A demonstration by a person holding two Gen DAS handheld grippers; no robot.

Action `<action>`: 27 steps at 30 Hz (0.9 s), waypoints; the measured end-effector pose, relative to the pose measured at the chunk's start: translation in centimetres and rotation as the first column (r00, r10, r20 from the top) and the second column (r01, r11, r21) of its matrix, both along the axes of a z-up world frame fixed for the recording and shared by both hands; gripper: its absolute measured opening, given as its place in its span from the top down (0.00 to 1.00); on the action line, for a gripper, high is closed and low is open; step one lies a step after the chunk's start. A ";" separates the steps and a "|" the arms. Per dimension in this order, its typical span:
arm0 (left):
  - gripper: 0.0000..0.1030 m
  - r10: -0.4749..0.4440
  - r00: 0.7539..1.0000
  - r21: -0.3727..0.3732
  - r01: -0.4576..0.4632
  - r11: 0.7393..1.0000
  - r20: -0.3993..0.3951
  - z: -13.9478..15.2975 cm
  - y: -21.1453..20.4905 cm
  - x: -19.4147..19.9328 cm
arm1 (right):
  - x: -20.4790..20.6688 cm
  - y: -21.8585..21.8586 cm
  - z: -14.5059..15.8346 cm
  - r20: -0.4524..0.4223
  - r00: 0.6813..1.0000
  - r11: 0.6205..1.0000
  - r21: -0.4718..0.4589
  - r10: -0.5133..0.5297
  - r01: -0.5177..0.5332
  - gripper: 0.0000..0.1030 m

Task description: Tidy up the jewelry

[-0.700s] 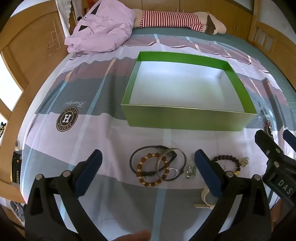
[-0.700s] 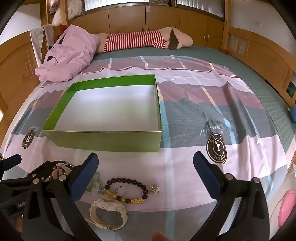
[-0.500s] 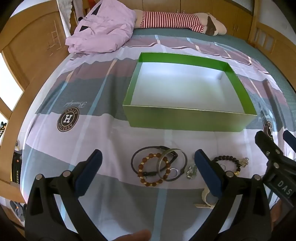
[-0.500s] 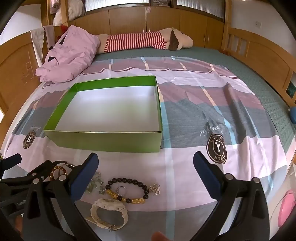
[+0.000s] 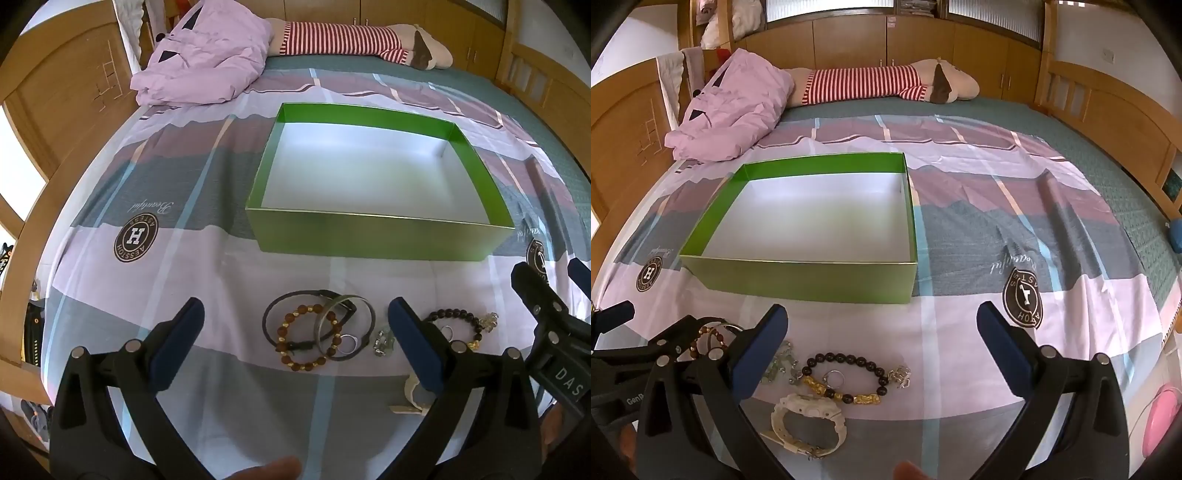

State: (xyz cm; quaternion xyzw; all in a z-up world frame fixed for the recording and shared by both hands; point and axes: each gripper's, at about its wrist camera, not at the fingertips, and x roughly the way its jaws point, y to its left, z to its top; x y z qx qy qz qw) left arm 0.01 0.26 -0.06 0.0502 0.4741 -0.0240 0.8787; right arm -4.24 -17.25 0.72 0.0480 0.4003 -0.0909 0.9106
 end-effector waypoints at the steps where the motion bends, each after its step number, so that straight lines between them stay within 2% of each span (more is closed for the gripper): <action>1: 0.02 -0.001 1.000 0.000 0.001 1.000 0.000 0.0 0.0 0.0 | 0.0 0.0 0.0 0.000 1.000 1.000 0.001 0.001 -0.001 0.01; 27: 0.02 -0.001 1.000 -0.001 0.001 1.000 -0.001 0.0 0.0 0.0 | -0.1 0.1 -0.1 0.000 1.000 1.000 -0.001 0.005 -0.005 0.01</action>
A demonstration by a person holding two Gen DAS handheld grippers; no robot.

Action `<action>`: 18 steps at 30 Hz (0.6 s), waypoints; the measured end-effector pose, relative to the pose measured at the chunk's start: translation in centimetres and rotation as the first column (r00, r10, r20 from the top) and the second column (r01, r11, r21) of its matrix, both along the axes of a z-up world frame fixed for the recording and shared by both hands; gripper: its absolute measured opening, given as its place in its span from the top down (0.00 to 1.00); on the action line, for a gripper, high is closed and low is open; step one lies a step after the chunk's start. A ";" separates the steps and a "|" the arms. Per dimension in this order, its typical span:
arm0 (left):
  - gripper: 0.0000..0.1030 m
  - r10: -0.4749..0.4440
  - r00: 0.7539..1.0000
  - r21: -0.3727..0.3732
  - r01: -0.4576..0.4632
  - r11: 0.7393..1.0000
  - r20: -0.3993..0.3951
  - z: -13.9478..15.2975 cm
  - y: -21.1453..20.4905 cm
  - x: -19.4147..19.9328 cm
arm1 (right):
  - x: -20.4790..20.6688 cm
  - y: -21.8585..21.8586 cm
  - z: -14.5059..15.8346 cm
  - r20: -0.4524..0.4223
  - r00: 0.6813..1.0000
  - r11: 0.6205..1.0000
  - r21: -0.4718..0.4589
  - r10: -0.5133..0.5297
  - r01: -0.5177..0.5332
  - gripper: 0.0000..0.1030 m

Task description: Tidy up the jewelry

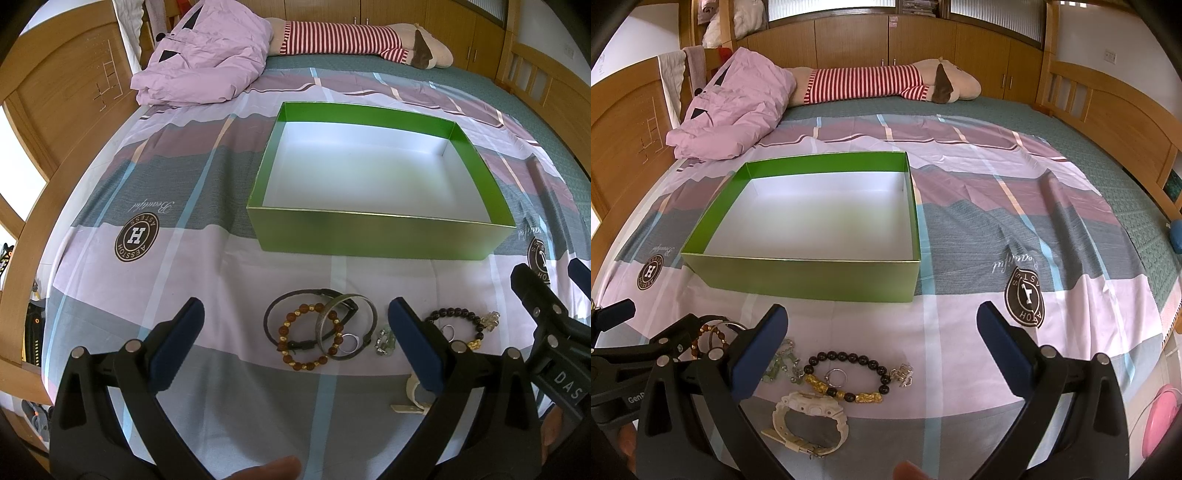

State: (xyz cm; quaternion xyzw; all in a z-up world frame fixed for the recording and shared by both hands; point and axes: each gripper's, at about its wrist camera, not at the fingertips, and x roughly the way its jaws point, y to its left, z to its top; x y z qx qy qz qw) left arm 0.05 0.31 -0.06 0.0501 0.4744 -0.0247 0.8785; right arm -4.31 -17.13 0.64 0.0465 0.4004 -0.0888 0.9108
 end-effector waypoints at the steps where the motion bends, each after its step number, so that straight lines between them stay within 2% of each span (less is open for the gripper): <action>1: 0.02 0.000 1.000 0.000 0.000 1.000 0.000 0.0 0.0 0.0 | 0.0 0.0 -0.1 0.000 1.000 1.000 -0.001 0.000 0.000 0.01; 18: 0.02 -0.003 1.000 0.004 0.003 1.000 -0.003 -0.2 0.2 -0.1 | -0.1 0.2 -0.4 -0.003 1.000 1.000 0.002 0.012 -0.012 0.01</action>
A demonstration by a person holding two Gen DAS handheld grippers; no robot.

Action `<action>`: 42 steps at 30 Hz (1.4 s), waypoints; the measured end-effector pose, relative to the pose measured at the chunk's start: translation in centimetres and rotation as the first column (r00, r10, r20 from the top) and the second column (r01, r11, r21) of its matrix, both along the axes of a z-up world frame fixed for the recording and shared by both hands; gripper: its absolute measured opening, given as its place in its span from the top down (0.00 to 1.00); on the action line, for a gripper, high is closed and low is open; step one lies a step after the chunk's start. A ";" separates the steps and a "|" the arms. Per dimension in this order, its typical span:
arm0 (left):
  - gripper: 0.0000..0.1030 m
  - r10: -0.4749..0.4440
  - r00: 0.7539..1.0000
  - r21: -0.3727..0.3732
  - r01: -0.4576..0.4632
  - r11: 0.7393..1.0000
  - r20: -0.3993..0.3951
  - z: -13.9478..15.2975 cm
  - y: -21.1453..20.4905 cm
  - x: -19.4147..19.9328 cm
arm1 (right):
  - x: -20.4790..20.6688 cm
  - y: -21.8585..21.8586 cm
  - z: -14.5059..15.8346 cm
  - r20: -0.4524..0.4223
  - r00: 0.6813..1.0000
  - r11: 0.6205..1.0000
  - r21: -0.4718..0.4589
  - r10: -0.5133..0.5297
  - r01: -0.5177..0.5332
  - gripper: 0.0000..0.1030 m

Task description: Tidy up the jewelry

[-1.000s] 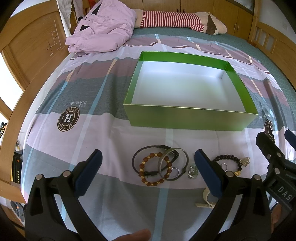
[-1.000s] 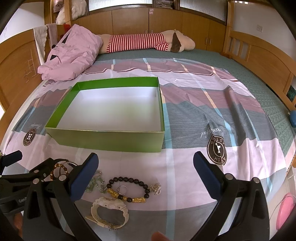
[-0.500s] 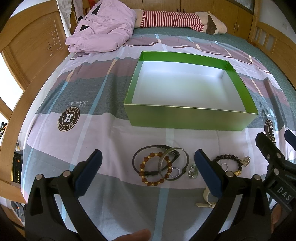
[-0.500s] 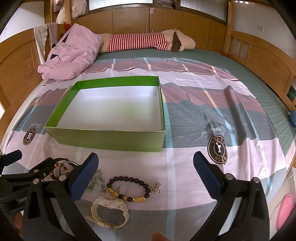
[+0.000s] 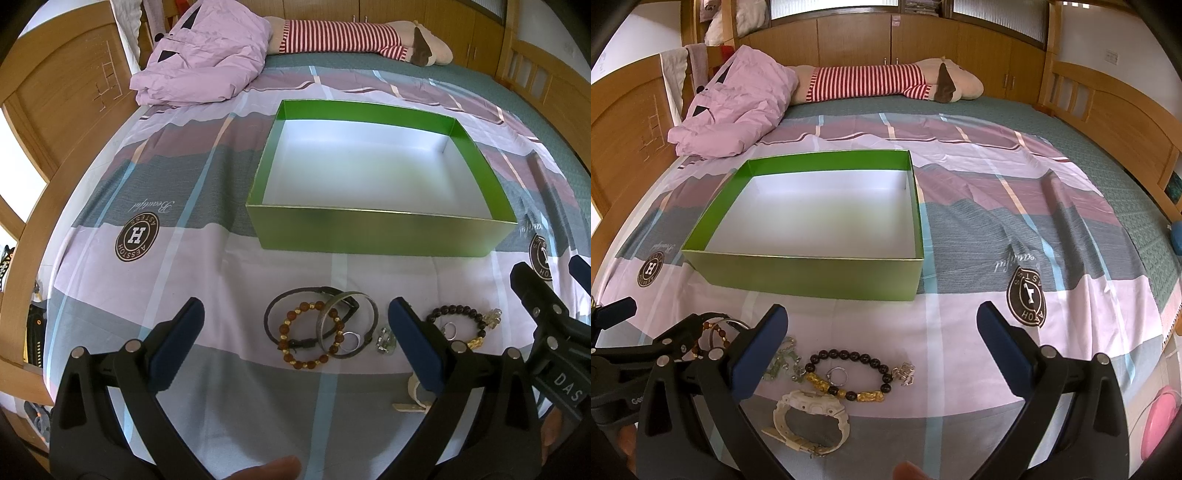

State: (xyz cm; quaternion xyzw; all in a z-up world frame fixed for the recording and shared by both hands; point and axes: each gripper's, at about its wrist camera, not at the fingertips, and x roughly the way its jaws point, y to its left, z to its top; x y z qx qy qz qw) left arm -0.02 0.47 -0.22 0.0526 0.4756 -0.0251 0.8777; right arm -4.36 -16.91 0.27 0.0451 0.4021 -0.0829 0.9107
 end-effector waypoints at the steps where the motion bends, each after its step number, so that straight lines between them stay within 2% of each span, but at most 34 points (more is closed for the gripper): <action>1: 0.02 -0.001 1.000 0.001 0.001 1.000 0.000 0.0 0.1 0.0 | 0.0 -0.1 0.0 0.003 1.000 1.000 0.000 -0.001 0.001 0.01; 5: 0.02 -0.007 1.000 0.002 0.007 1.000 -0.001 -0.1 0.3 -0.2 | -0.2 -0.5 0.6 0.030 0.999 1.000 -0.011 -0.026 0.026 0.01; 9: 0.02 -0.016 1.000 -0.003 0.016 1.000 -0.004 -0.1 0.1 -0.1 | -0.1 -0.5 1.2 0.042 0.998 0.996 -0.085 -0.038 0.041 0.01; 11: 0.02 -0.023 1.000 -0.004 0.023 1.000 -0.007 -0.1 0.2 -0.1 | 0.2 -0.8 1.2 0.023 0.999 0.994 -0.103 -0.037 0.039 0.01; 14: 0.03 -0.045 0.998 0.012 0.046 0.999 -0.045 -0.5 0.3 0.2 | 0.9 -1.7 0.3 -0.048 0.999 0.997 -0.076 -0.011 0.008 0.01; 15: 0.06 -0.059 0.996 0.009 0.060 0.998 -0.060 -0.6 0.4 0.4 | 1.0 -1.8 -0.1 -0.070 0.998 0.997 -0.071 -0.005 0.000 0.08; 16: 0.10 -0.069 0.995 0.003 0.069 0.998 -0.070 -0.6 0.7 0.5 | 1.2 -1.9 -0.6 -0.102 0.995 0.998 -0.063 0.000 -0.007 0.24; 17: 0.16 -0.068 0.995 -0.006 0.068 0.998 -0.077 -0.6 1.3 0.8 | 1.4 -2.0 -1.2 -0.139 0.990 0.999 -0.047 0.009 -0.016 0.32; 18: 0.20 -0.061 0.995 -0.015 0.060 0.998 -0.081 -0.5 1.8 1.0 | 1.7 -2.1 -2.2 -0.196 0.980 0.999 -0.003 0.036 -0.037 0.45; 19: 0.25 -0.055 0.995 -0.033 0.052 0.998 -0.089 -0.5 2.4 1.2 | 1.9 -1.9 -2.9 -0.239 0.969 0.997 0.035 0.069 -0.062 0.53; 20: 0.28 -0.050 0.992 -0.074 0.042 0.996 -0.113 -0.6 3.2 1.6 | 2.0 -1.8 -3.4 -0.264 0.960 0.995 0.058 0.091 -0.079 0.55; 22: 0.33 -0.052 0.983 -0.167 0.023 0.986 -0.176 -1.2 4.6 2.3 | 2.2 -0.9 -4.5 -0.325 0.935 0.989 0.086 0.145 -0.124 0.55; 24: 0.33 -0.056 0.975 -0.210 0.011 0.978 -0.213 -1.7 5.2 2.7 | 2.2 -0.1 -5.2 -0.354 0.919 0.985 0.075 0.171 -0.155 0.55; 29: 0.33 -0.075 0.969 -0.204 0.027 0.979 -0.234 -2.2 4.1 2.8 | 1.8 1.4 -4.9 -0.341 0.898 0.958 0.156 0.279 -0.239 0.55; 30: 0.33 -0.077 0.968 -0.203 0.028 0.979 -0.238 -2.3 3.9 2.9 | 1.6 1.9 -4.6 -0.338 0.890 0.951 0.164 0.305 -0.263 0.52; 32: 0.33 -0.080 0.964 -0.209 0.027 0.978 -0.252 -2.6 3.6 3.0 | 1.5 2.6 -4.7 -0.349 0.873 0.940 0.156 0.341 -0.305 0.43; 35: 0.33 -0.073 0.959 -0.217 0.012 0.976 -0.275 -3.0 3.5 3.4 | 1.5 4.0 -6.5 -0.430 0.837 0.939 0.101 0.339 -0.328 0.41; 36: 0.33 -0.068 0.956 -0.216 0.006 0.976 -0.285 -3.2 3.6 3.6 | 1.5 4.0 -7.1 -0.449 0.830 0.941 0.095 0.331 -0.323 0.44; 37: 0.33 -0.064 0.953 -0.215 -0.001 0.977 -0.296 -3.4 3.6 3.8 | 1.6 4.1 -7.6 -0.465 0.823 0.943 0.096 0.326 -0.320 0.60; 39: 0.33 -0.062 0.945 -0.218 -0.010 0.976 -0.321 -4.0 3.5 3.9 | 2.0 3.9 -8.5 -0.490 0.809 0.944 0.126 0.325 -0.303 0.80; 41: 0.33 -0.066 0.939 -0.215 -0.008 0.977 -0.338 -4.7 3.3 4.0 | 2.2 3.6 -8.4 -0.478 0.820 0.949 0.138 0.314 -0.284 0.84; 42: 0.36 -0.063 0.937 -0.205 -0.009 0.979 -0.343 -4.9 3.3 4.0 | 2.4 3.5 -8.2 -0.467 0.830 0.952 0.135 0.306 -0.275 0.90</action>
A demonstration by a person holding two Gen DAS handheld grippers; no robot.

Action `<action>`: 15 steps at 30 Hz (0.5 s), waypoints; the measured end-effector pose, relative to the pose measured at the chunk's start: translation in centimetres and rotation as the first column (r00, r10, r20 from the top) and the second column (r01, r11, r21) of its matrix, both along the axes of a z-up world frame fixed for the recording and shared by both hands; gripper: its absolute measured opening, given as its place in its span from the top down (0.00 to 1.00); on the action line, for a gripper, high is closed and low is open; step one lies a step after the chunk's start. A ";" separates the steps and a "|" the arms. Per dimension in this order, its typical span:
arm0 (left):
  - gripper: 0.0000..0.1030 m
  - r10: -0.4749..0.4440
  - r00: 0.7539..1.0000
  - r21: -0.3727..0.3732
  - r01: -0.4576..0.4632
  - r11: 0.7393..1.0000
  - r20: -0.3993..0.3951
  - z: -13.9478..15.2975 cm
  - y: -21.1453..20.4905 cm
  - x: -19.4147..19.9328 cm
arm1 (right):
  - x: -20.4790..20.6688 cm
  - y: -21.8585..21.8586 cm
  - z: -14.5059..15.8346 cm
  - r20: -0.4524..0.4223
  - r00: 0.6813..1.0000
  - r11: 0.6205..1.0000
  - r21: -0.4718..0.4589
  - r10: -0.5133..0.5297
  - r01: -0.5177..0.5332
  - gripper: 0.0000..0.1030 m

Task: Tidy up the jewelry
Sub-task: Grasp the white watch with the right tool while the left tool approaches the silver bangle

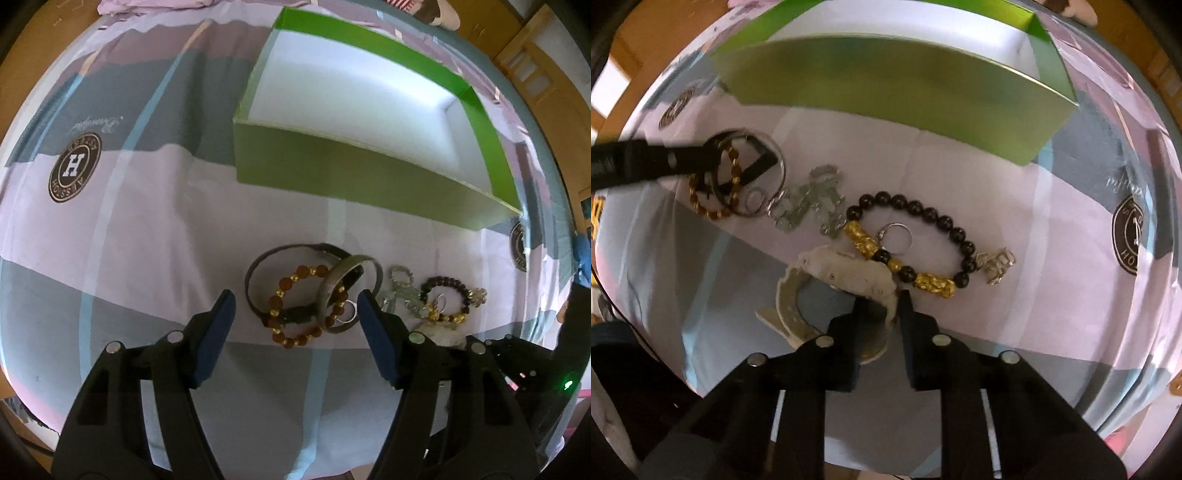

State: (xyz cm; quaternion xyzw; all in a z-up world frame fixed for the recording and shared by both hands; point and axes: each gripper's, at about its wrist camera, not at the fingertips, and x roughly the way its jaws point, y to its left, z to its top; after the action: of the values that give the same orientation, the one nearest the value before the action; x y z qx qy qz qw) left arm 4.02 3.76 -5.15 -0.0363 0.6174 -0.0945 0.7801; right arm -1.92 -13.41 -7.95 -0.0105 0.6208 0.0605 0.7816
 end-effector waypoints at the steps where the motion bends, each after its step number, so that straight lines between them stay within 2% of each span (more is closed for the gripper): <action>1: 0.50 0.002 1.000 0.011 -0.002 1.000 -0.005 -0.3 -0.1 0.0 | 0.2 -0.2 0.1 0.010 1.000 1.000 0.003 -0.013 0.012 0.90; 3: 0.60 0.025 0.999 0.019 -0.024 1.000 -0.024 -0.9 0.3 0.3 | 0.5 -0.6 0.4 0.020 0.999 0.999 0.017 -0.038 0.038 0.90; 5: 0.75 0.067 0.997 0.001 -0.067 0.998 -0.029 -1.0 1.1 0.6 | 0.6 -1.0 0.4 0.033 0.998 0.998 0.028 -0.060 0.059 0.90; 6: 0.89 0.090 0.995 -0.011 -0.091 0.996 -0.032 -1.0 1.6 0.6 | 0.6 -1.1 0.5 0.043 0.997 0.997 0.035 -0.068 0.066 0.90; 7: 0.93 0.111 0.993 -0.033 -0.112 0.993 -0.036 -0.9 2.2 0.8 | 0.6 -1.3 0.7 0.054 0.996 0.997 0.039 -0.074 0.072 0.90; 9: 0.94 0.149 0.988 -0.125 -0.153 0.980 -0.045 -0.4 3.6 1.0 | 0.4 -1.7 1.2 0.080 0.993 0.996 0.045 -0.085 0.081 0.90; 10: 0.95 0.158 0.987 -0.142 -0.162 0.977 -0.040 -0.1 4.0 1.0 | 0.3 -1.9 1.4 0.091 0.992 0.995 0.051 -0.091 0.087 0.90; 15: 0.95 0.184 0.983 -0.161 -0.181 0.970 0.005 1.4 5.4 0.5 | -0.2 -2.3 2.4 0.114 0.988 0.993 0.071 -0.106 0.098 0.90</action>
State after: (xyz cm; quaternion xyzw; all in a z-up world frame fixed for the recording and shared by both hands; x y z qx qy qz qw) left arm 4.53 9.18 -3.76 -0.1544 0.5940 -0.0719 0.7862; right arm -2.12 -15.70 -5.57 0.0434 0.5710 0.0399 0.8188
